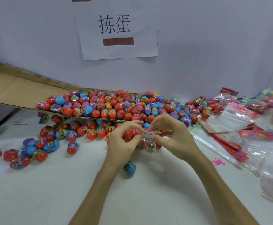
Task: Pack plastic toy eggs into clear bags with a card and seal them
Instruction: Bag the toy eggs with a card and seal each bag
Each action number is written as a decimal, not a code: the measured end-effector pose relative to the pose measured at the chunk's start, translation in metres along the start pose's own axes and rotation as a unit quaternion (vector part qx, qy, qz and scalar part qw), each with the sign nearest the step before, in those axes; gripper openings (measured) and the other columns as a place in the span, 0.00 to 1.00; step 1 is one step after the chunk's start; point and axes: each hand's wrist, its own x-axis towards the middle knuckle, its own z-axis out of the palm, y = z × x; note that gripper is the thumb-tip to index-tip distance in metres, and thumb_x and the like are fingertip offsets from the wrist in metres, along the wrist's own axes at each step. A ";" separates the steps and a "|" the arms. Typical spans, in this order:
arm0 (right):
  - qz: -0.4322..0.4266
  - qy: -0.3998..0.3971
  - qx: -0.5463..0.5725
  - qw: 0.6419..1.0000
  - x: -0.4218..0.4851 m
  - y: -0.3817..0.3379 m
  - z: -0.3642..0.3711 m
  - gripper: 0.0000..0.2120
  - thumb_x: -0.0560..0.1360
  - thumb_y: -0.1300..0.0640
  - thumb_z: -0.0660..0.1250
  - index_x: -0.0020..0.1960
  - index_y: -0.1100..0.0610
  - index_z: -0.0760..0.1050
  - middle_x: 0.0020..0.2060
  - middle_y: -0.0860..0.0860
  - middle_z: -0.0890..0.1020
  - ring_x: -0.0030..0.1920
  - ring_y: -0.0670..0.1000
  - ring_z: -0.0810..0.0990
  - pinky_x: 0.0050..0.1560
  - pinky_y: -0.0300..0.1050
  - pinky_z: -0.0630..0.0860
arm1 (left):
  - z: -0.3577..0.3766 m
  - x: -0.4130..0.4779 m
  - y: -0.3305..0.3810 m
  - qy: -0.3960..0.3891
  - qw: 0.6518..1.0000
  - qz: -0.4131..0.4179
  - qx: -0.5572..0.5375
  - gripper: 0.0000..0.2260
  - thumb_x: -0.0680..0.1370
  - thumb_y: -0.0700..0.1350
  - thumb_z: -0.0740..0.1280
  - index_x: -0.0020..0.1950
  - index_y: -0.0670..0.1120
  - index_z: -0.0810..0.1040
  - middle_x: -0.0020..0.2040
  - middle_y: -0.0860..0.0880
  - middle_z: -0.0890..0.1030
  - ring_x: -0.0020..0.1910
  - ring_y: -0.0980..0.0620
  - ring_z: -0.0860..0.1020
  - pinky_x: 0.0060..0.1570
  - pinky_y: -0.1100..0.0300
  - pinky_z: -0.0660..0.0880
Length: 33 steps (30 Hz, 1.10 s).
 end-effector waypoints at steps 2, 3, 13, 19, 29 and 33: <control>-0.013 0.011 0.002 1.000 0.000 -0.002 0.001 0.18 0.71 0.62 0.78 0.54 0.46 0.77 0.46 0.41 0.84 0.51 0.44 0.84 0.47 0.42 0.83 | 0.000 -0.001 0.001 0.004 1.000 0.005 0.008 0.07 0.77 0.39 0.74 0.49 0.51 0.83 0.56 0.59 0.84 0.60 0.59 0.81 0.58 0.56 0.81; -0.021 0.013 0.001 1.000 -0.001 -0.003 0.001 0.19 0.71 0.63 0.78 0.54 0.45 0.77 0.46 0.41 0.84 0.51 0.45 0.84 0.46 0.41 0.83 | 0.001 -0.002 0.002 0.003 1.000 0.010 0.012 0.06 0.77 0.41 0.74 0.51 0.51 0.82 0.55 0.59 0.84 0.59 0.58 0.81 0.55 0.56 0.82; -0.042 0.034 0.017 0.998 0.000 0.001 0.002 0.19 0.70 0.62 0.78 0.54 0.44 0.78 0.46 0.41 0.83 0.50 0.48 0.83 0.40 0.44 0.84 | -0.002 -0.001 0.003 0.099 0.969 0.143 0.173 0.04 0.74 0.39 0.78 0.47 0.45 0.87 0.55 0.51 0.81 0.59 0.51 0.76 0.58 0.67 0.72; -0.030 0.046 0.021 0.998 0.001 0.003 0.000 0.17 0.69 0.58 0.79 0.53 0.46 0.79 0.44 0.41 0.84 0.48 0.48 0.84 0.40 0.47 0.84 | 0.000 -0.003 0.004 0.002 0.993 0.080 0.083 0.03 0.76 0.43 0.69 0.43 0.46 0.80 0.42 0.52 0.79 0.45 0.49 0.77 0.45 0.52 0.76; -0.073 0.001 -0.007 0.997 -0.001 0.002 0.006 0.18 0.69 0.64 0.77 0.55 0.51 0.79 0.45 0.42 0.83 0.50 0.50 0.82 0.38 0.48 0.83 | -0.001 -0.003 0.003 0.008 0.961 0.153 0.229 0.05 0.77 0.49 0.71 0.43 0.49 0.82 0.42 0.55 0.77 0.46 0.53 0.72 0.47 0.56 0.68; -0.066 0.007 0.006 0.998 -0.001 0.003 0.003 0.18 0.69 0.64 0.78 0.54 0.49 0.79 0.45 0.42 0.83 0.49 0.50 0.82 0.38 0.48 0.83 | 0.000 -0.001 0.004 -0.010 0.981 0.103 0.164 0.06 0.77 0.50 0.72 0.42 0.51 0.82 0.42 0.59 0.77 0.48 0.54 0.74 0.50 0.48 0.71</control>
